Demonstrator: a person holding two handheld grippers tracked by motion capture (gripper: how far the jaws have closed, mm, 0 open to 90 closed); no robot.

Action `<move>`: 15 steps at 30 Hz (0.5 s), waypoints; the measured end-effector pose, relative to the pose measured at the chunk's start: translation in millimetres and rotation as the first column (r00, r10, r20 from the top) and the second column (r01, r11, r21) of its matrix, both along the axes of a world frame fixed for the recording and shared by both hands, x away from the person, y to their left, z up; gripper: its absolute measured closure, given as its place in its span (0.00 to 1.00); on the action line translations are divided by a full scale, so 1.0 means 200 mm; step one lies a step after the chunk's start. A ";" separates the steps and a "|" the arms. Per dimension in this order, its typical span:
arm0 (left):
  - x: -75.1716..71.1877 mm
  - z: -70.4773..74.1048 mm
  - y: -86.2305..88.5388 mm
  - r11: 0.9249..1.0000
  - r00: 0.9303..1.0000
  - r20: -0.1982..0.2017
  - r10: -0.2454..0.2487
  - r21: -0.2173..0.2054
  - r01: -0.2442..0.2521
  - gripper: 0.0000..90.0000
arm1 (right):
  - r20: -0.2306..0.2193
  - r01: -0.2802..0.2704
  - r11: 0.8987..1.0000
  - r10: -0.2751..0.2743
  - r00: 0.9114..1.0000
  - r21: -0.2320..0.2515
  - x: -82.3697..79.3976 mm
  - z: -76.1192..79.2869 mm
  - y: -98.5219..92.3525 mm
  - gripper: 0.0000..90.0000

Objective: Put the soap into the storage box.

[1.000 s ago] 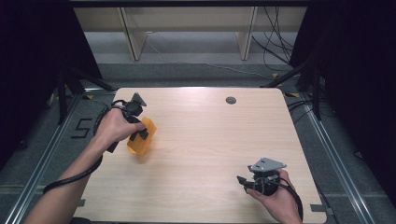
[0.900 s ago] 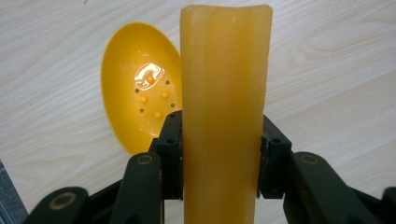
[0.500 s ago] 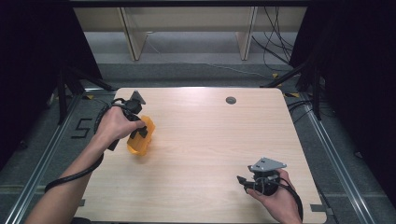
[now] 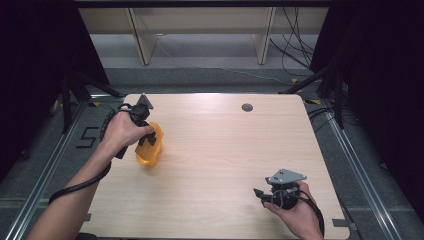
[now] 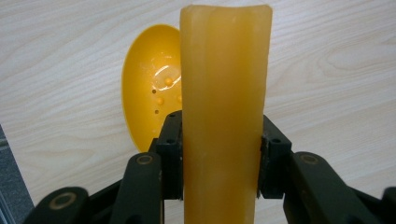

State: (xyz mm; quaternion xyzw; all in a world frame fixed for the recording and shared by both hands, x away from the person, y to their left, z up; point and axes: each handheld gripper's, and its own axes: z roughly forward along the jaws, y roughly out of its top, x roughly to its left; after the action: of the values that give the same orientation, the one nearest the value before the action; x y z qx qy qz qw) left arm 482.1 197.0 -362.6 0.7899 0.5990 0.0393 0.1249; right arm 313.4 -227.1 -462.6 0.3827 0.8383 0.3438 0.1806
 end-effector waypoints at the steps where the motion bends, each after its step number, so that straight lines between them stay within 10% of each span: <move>1: 0.00 0.00 0.01 1.000 1.000 -0.002 -0.011 0.005 0.011 0.68 | 0.000 0.000 1.000 0.000 1.000 0.000 0.00 0.00 0.00 0.48; 15: 0.04 -0.05 0.04 0.998 0.998 -0.035 0.060 0.014 -0.060 0.68 | 0.000 0.000 1.000 0.000 1.000 -0.001 0.00 0.00 0.00 0.48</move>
State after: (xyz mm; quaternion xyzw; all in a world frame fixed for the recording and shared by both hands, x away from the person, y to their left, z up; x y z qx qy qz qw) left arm 490.7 204.6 -372.2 0.7730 0.6243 0.0329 0.1082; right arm 313.2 -227.2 -462.5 0.3825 0.8385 0.3433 0.1807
